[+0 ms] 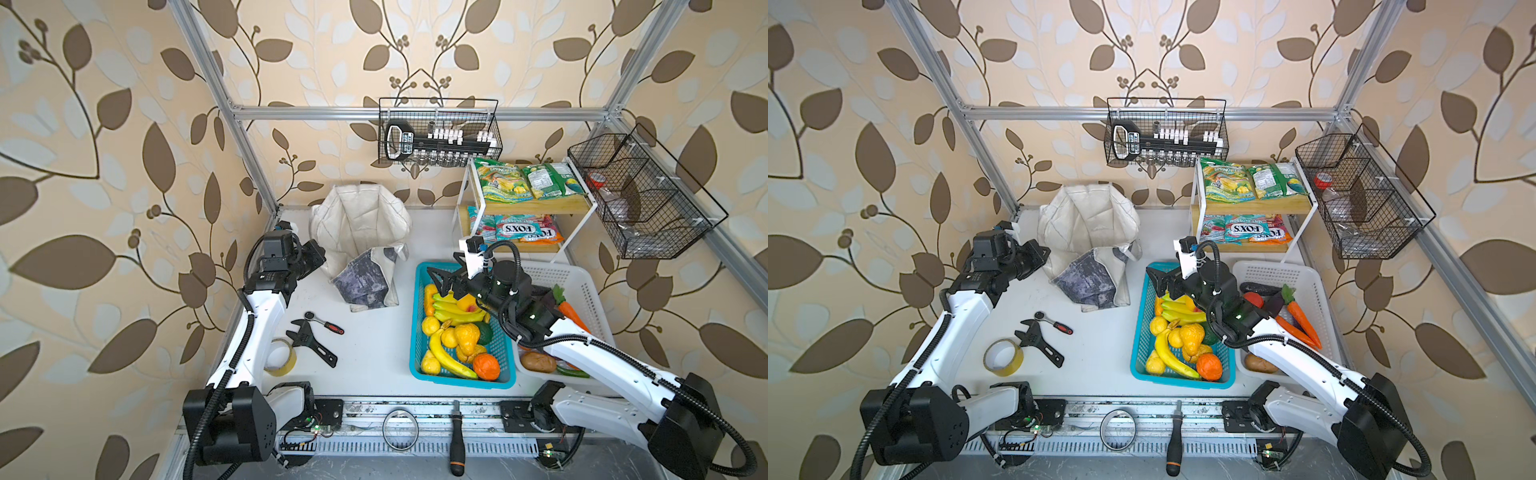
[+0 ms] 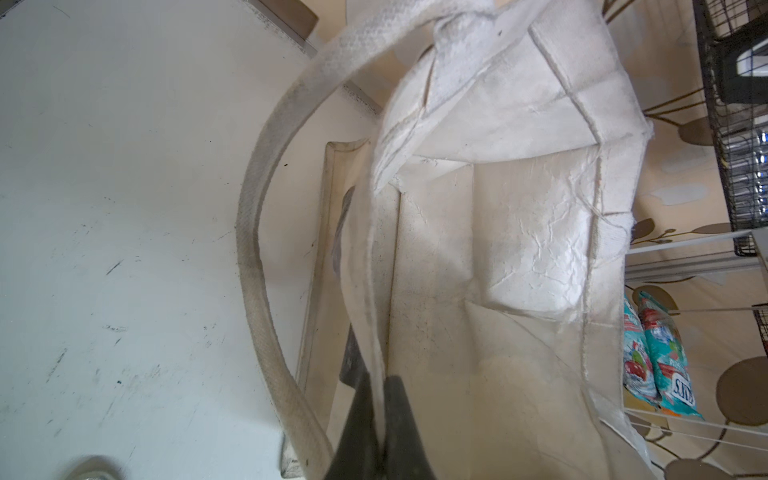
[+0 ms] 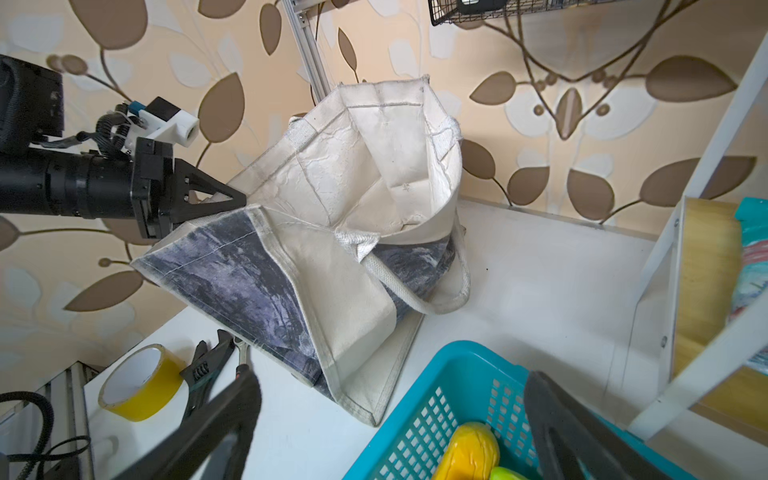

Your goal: Place the food into the grocery bag and tie it

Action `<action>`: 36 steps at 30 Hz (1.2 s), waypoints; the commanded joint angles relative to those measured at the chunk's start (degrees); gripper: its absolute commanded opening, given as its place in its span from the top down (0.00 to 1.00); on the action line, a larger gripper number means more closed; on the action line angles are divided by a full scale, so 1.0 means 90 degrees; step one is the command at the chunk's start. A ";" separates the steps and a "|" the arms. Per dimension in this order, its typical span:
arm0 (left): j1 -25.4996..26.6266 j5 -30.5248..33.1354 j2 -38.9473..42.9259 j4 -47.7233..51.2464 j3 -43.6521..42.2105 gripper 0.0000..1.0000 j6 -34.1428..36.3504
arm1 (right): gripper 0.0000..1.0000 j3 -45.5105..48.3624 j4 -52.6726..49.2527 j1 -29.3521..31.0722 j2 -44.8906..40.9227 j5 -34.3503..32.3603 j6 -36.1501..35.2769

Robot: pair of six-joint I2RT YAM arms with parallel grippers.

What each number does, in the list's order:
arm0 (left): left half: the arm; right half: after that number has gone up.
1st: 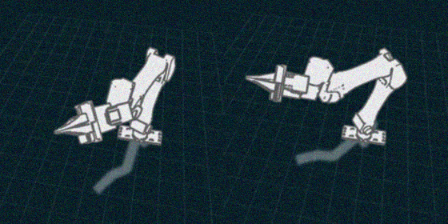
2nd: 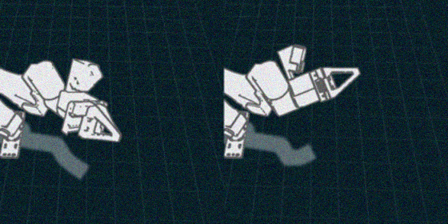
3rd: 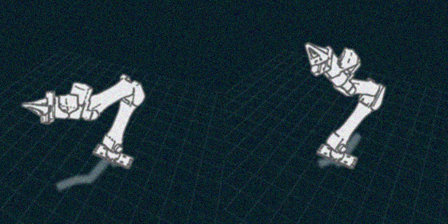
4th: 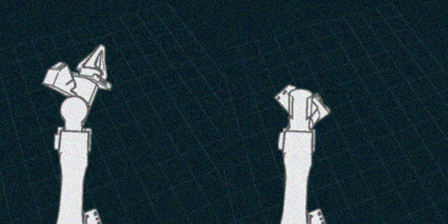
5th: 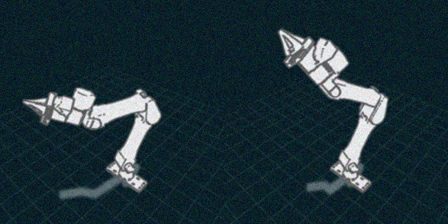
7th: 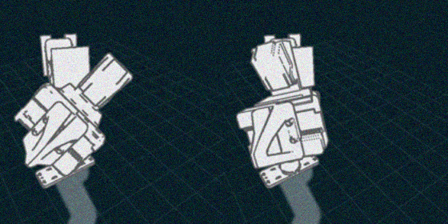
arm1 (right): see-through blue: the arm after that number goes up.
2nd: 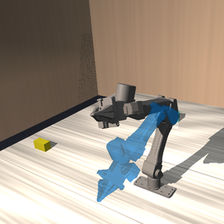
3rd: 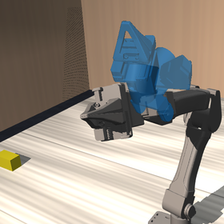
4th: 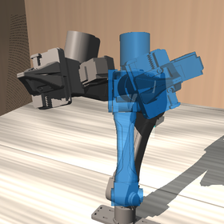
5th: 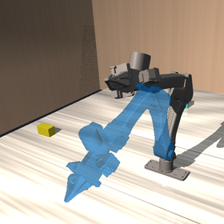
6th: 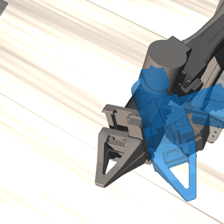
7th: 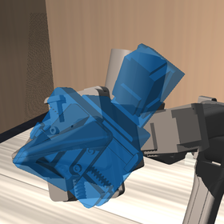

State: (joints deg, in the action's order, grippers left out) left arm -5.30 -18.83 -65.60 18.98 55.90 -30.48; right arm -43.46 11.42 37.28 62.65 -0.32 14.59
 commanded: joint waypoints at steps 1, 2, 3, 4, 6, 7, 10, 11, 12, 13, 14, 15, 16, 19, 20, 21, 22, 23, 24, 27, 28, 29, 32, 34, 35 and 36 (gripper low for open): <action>-0.0014 -0.0618 0.0545 0.0273 0.0278 1.00 0.0113 | 0.00 -0.0506 -0.0340 0.0034 0.0113 -0.0077 0.0334; -0.0010 -0.0836 0.0653 0.0239 0.0225 1.00 0.0037 | 0.00 -0.0642 -0.0478 0.0037 0.0190 0.0031 0.0386; -0.0009 -0.1048 0.0754 0.0252 0.0215 1.00 0.0049 | 0.00 -0.0781 -0.0612 0.0033 0.0289 0.0144 0.0427; -0.0014 -0.1164 0.0855 0.0325 0.0217 1.00 0.0035 | 0.00 -0.0886 -0.0708 0.0036 0.0378 0.0219 0.0452; -0.0008 -0.1241 0.1142 0.0513 0.0254 1.00 -0.0039 | 0.00 -0.1115 -0.0965 0.0052 0.0533 0.0334 0.0567; -0.0016 -0.1271 0.1296 0.0568 0.0241 1.00 -0.0076 | 0.00 -0.1231 -0.1135 0.0049 0.0606 0.0405 0.0625; -0.0015 -0.1580 0.1777 0.0486 0.0033 1.00 -0.0479 | 0.01 -0.1646 -0.1783 0.0077 0.0819 0.0465 0.0817; -0.0017 -0.1672 0.1938 0.0465 -0.0082 1.00 -0.0629 | 0.02 -0.1739 -0.1972 0.0075 0.0879 0.0477 0.0912; -0.0016 -0.1674 0.2063 0.0497 -0.0156 1.00 -0.0734 | 0.03 -0.1823 -0.2111 0.0085 0.0941 0.0511 0.0977; -0.0014 -0.1694 0.2200 0.0513 -0.0247 1.00 -0.0839 | 0.04 -0.1894 -0.2229 0.0094 0.0990 0.0536 0.1062; -0.0013 -0.1738 0.2320 0.0486 -0.0362 1.00 -0.0978 | 0.05 -0.1952 -0.2338 0.0113 0.1055 0.0541 0.1123; -0.0011 -0.1785 0.2405 0.0393 -0.0488 1.00 -0.1127 | 0.06 -0.1991 -0.2415 0.0134 0.1106 0.0516 0.1166; -0.0015 -0.1914 0.2475 0.0195 -0.0685 1.00 -0.1364 | 0.08 -0.2046 -0.2503 0.0146 0.1206 0.0526 0.1200; -0.0016 -0.2200 0.2623 -0.0387 -0.1092 1.00 -0.1986 | 0.16 -0.2124 -0.2741 0.0167 0.1429 0.0654 0.1331; -0.0014 -0.2224 0.2663 -0.0561 -0.1172 1.00 -0.2111 | 0.16 -0.2108 -0.2763 0.0178 0.1495 0.0820 0.1392; -0.0012 -0.2166 0.2703 -0.0621 -0.1191 1.00 -0.2343 | 0.16 -0.2074 -0.2745 0.0167 0.1541 0.0909 0.1465; -0.0016 -0.2079 0.2740 -0.0649 -0.1183 1.00 -0.2419 | 0.16 -0.2026 -0.2690 0.0175 0.1569 0.0963 0.1524; -0.0016 -0.2028 0.2774 -0.0710 -0.1182 1.00 -0.2524 | 0.16 -0.1943 -0.2523 0.0174 0.1597 0.1018 0.1578; -0.0009 -0.2029 0.2810 -0.0790 -0.1177 1.00 -0.2650 | 0.16 -0.1867 -0.2361 0.0165 0.1640 0.1105 0.1631; -0.0013 -0.2019 0.2865 -0.0817 -0.1138 1.00 -0.2797 | 0.16 -0.1895 -0.2186 0.0155 0.1944 0.1214 0.1693; -0.0015 -0.2046 0.2882 -0.0893 -0.1174 1.00 -0.2882 | 0.17 -0.1909 -0.2125 0.0178 0.2048 0.1287 0.1730; -0.0013 -0.2066 0.2909 -0.0995 -0.1233 1.00 -0.2996 | 0.20 -0.1896 -0.2009 0.0207 0.2174 0.1348 0.1818; -0.0015 -0.1998 0.2963 -0.0987 -0.1256 1.00 -0.3023 | 0.27 -0.1858 -0.1901 0.0245 0.2519 0.1451 0.2144; -0.0015 -0.1941 0.2972 -0.0933 -0.1257 1.00 -0.2995 | 0.30 -0.1707 -0.1718 0.0253 0.2589 0.1412 0.2357; -0.0010 -0.1960 0.2982 -0.0970 -0.1283 1.00 -0.3009 | 0.30 -0.1626 -0.1649 0.0247 0.2607 0.1434 0.2427; -0.0008 -0.1970 0.2983 -0.0985 -0.1306 1.00 -0.3020 | 0.30 -0.1568 -0.1579 0.0259 0.2595 0.1340 0.2460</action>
State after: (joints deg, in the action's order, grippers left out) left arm -5.30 -35.59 -39.90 14.96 44.34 -56.38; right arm -59.42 -5.63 39.27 86.02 11.20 33.34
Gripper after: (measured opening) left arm 0.057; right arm 0.700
